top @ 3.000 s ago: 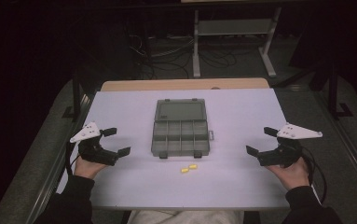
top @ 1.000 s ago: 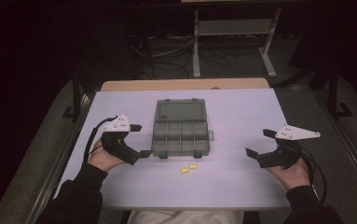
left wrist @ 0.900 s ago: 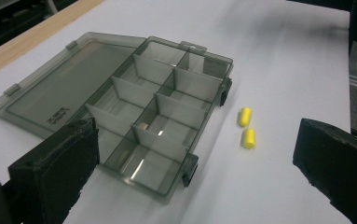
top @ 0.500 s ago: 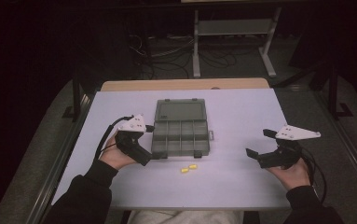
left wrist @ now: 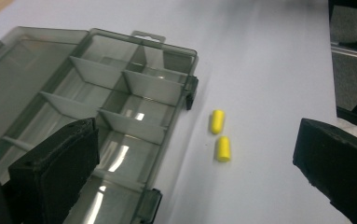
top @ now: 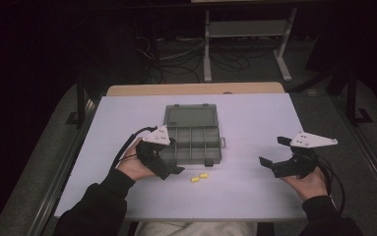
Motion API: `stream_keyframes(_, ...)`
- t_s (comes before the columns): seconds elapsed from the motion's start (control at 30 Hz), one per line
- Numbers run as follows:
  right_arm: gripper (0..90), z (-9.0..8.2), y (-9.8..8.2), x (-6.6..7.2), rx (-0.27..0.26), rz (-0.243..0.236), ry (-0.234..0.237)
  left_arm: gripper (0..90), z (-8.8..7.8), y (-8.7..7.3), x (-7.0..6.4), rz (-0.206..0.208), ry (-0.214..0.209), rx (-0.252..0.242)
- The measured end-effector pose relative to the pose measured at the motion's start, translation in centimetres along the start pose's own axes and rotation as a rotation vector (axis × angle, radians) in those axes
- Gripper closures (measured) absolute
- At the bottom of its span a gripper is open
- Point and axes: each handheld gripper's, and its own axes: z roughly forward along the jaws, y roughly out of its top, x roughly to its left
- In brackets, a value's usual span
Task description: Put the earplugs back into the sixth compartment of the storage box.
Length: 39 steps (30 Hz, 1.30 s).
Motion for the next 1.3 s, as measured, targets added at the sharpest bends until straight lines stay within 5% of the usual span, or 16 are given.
stream_keyframes(0.77, 0.0, 0.2, 0.0, 0.2, 0.019, -0.01, 0.0, 0.3, 4.9, 0.1, -2.1, 0.075, -0.082, 0.115)
stream_keyframes(1.0, 0.0, 0.2, 0.0, 0.1, 0.018, -0.006, -0.001, 12.9, 5.9, 0.0, -2.3, 0.108, -0.117, 0.159)
stream_keyframes(1.3, 0.0, 0.2, 0.0, 0.1, 0.016, -0.006, 0.007, 17.3, 7.0, -0.4, -1.9, 0.111, -0.129, 0.21)
